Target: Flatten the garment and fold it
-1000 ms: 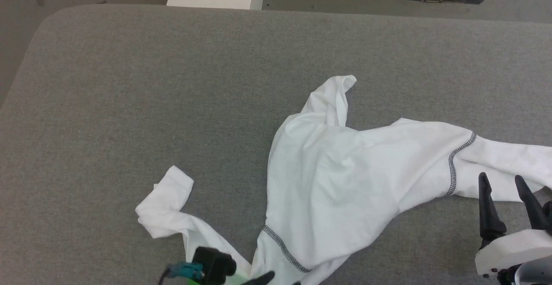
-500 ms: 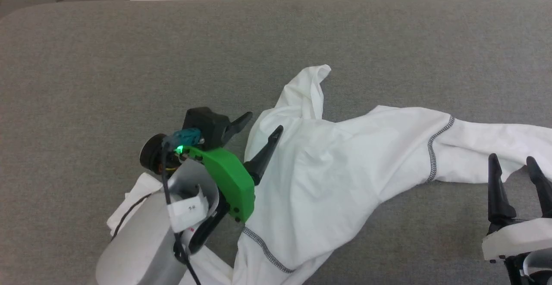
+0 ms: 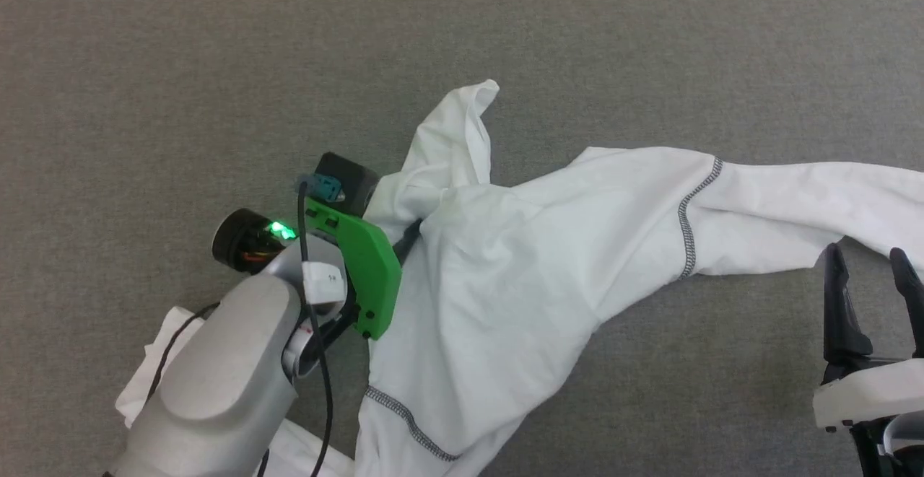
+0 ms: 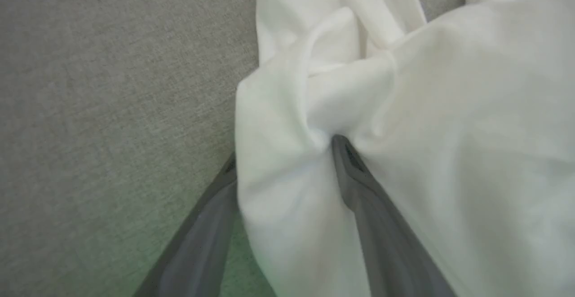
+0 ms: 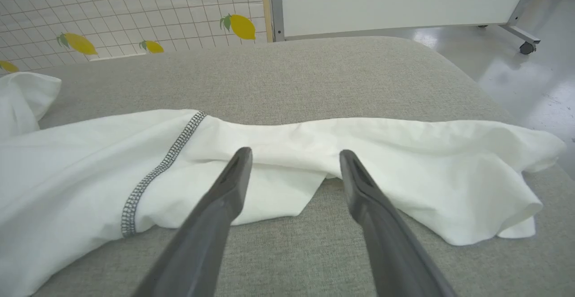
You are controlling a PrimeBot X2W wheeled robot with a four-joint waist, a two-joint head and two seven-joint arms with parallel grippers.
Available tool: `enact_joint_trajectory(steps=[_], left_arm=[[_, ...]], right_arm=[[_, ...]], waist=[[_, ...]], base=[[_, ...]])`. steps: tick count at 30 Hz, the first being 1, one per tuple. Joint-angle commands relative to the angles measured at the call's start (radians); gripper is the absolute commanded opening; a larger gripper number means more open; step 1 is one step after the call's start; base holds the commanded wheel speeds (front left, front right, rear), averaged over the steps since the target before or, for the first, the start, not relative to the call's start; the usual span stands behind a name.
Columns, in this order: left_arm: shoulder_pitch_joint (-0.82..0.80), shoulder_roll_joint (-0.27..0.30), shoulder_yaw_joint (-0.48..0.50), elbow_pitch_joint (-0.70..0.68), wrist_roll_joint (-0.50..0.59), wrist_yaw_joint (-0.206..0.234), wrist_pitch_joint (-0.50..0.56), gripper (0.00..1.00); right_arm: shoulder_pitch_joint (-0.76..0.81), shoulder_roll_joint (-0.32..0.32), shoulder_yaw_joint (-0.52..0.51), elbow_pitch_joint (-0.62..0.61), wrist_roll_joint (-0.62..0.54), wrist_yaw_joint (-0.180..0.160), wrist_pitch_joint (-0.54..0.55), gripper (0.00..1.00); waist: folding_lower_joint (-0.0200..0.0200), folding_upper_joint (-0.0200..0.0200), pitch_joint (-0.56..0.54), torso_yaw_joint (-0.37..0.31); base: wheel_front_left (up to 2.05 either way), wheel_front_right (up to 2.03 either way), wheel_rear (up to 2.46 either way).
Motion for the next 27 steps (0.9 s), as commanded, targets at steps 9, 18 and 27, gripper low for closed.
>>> enact_joint_trajectory(steps=[9, 18, 27], left_arm=[[-0.121, 0.011, 0.025, -0.051, 0.028, -0.018, -0.092, 0.00], [-0.298, 0.056, 0.128, -0.063, 0.088, 0.043, -0.209, 0.00], [-0.287, 0.049, 0.181, 0.107, 0.110, 0.128, -0.342, 1.00]], right_arm=[[-0.028, 0.001, -0.006, -0.035, 0.014, -0.002, 0.004, 1.00], [-0.051, 0.001, 0.011, -0.035, 0.029, -0.002, -0.005, 1.00], [-0.077, 0.001, 0.025, -0.001, 0.041, -0.002, -0.030, 1.00]], waist=[[0.0000, -0.0001, 0.006, -0.002], [0.0000, -0.0001, 0.066, -0.027], [0.0000, -0.0001, 0.113, -0.065]], base=[[0.00, 0.00, 0.00], [0.00, 0.00, 0.00], [0.00, 0.00, 0.00]])
